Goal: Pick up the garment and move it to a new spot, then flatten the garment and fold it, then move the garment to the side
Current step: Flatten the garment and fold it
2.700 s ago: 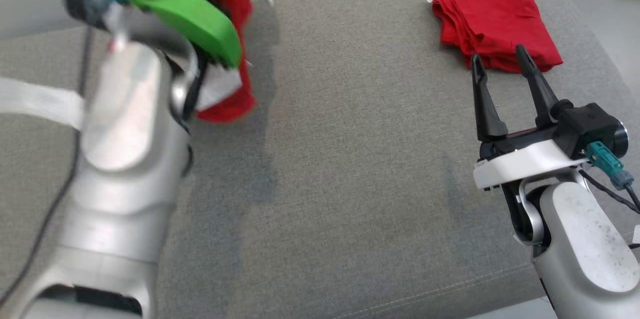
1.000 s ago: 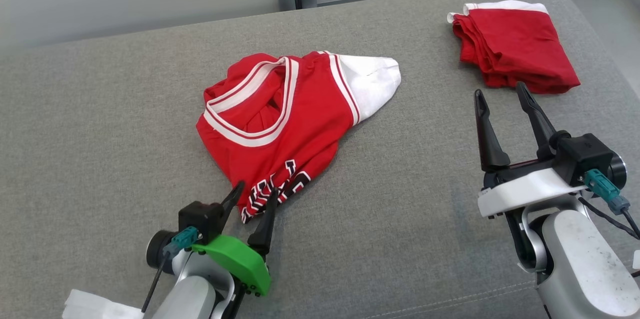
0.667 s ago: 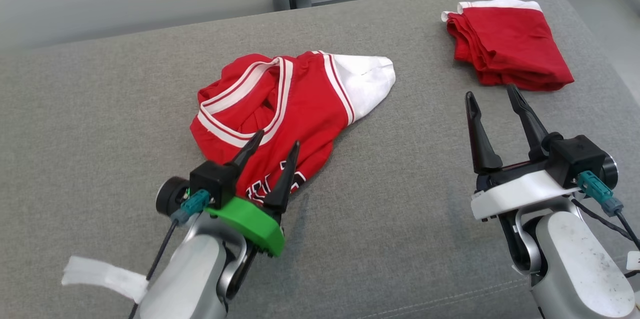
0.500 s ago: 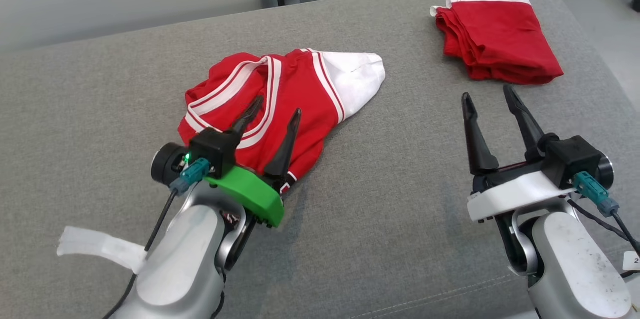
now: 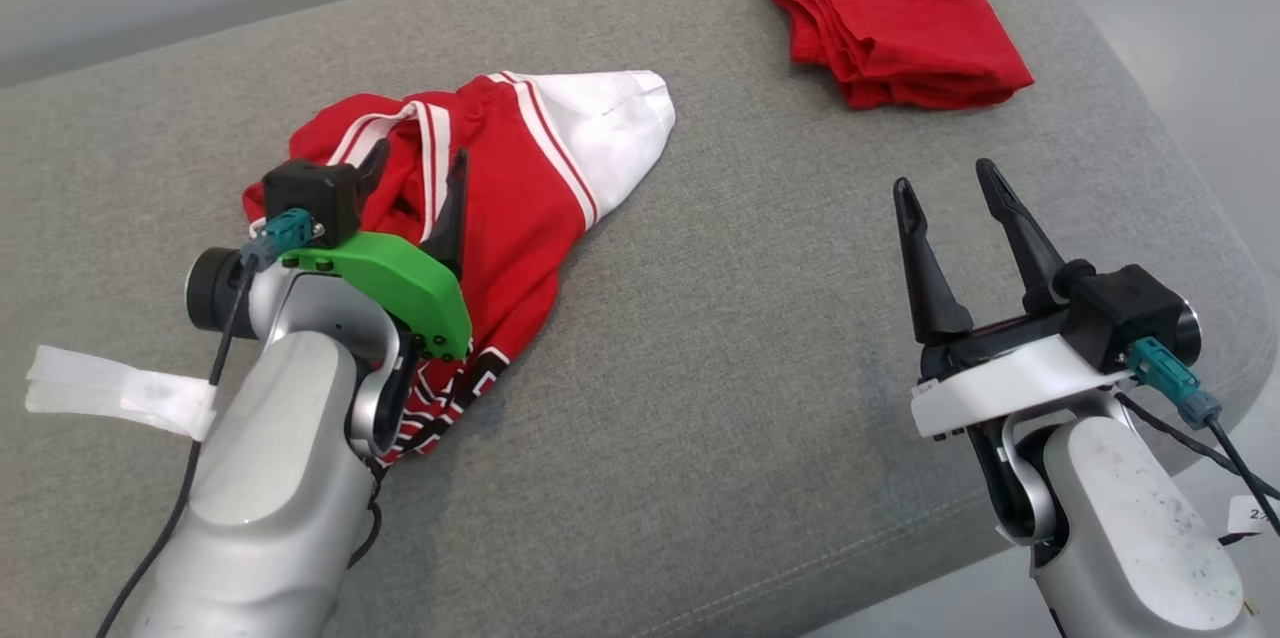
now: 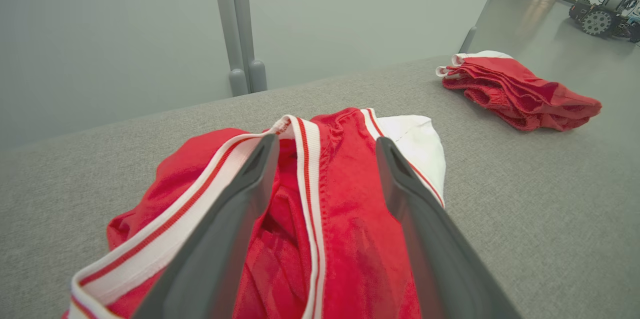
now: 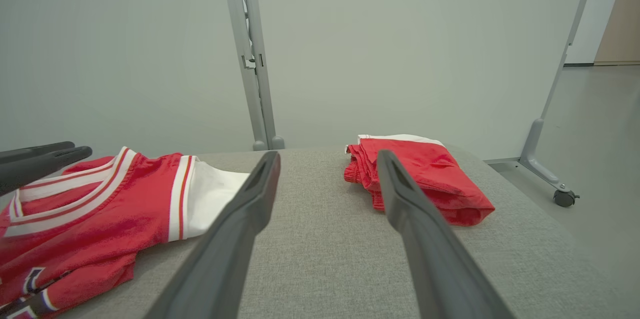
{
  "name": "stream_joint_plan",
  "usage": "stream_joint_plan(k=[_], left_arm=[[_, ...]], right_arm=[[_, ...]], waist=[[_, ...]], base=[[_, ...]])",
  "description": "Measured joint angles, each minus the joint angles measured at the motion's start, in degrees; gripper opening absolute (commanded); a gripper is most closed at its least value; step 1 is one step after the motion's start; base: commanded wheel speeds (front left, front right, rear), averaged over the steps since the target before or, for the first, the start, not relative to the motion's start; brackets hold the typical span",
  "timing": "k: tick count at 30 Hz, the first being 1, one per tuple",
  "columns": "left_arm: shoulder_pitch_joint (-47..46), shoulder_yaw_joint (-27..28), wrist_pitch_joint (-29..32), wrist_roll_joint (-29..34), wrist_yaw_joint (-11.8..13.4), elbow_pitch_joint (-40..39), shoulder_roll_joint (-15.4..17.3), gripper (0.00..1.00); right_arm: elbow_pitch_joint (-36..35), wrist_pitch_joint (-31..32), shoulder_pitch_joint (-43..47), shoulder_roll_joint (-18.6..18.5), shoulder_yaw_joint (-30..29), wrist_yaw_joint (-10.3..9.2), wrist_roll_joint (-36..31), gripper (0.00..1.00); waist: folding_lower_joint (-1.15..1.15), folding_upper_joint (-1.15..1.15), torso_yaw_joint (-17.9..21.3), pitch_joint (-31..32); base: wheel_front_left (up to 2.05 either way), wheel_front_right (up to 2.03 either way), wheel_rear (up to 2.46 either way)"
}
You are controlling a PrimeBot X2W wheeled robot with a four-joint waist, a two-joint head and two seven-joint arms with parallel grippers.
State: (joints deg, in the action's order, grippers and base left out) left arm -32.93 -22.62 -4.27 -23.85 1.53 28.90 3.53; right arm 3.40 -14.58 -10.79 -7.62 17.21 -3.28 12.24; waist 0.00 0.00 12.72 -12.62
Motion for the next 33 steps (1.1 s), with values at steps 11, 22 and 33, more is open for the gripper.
stream_joint_plan(k=[11,22,33], left_arm=[[-3.39,1.99,1.70,-0.69,0.58,6.37,1.34,1.00],[-7.01,2.56,1.18,-0.80,0.93,9.69,1.30,1.00],[-8.92,2.27,0.14,-1.12,0.47,13.81,1.08,0.22]], right_arm=[[-0.29,0.00,-1.68,0.25,-0.83,0.19,-0.11,1.00],[-0.04,0.00,-1.74,0.41,-0.48,0.46,-0.60,1.00],[0.76,0.00,-2.11,0.98,0.07,1.25,-0.70,1.00]], waist=[[0.00,0.00,4.28,-3.90],[0.00,0.00,5.46,-4.55],[0.00,0.00,7.68,-4.43]], base=[[0.00,0.00,0.00],[0.00,0.00,0.00],[0.00,0.00,0.00]])
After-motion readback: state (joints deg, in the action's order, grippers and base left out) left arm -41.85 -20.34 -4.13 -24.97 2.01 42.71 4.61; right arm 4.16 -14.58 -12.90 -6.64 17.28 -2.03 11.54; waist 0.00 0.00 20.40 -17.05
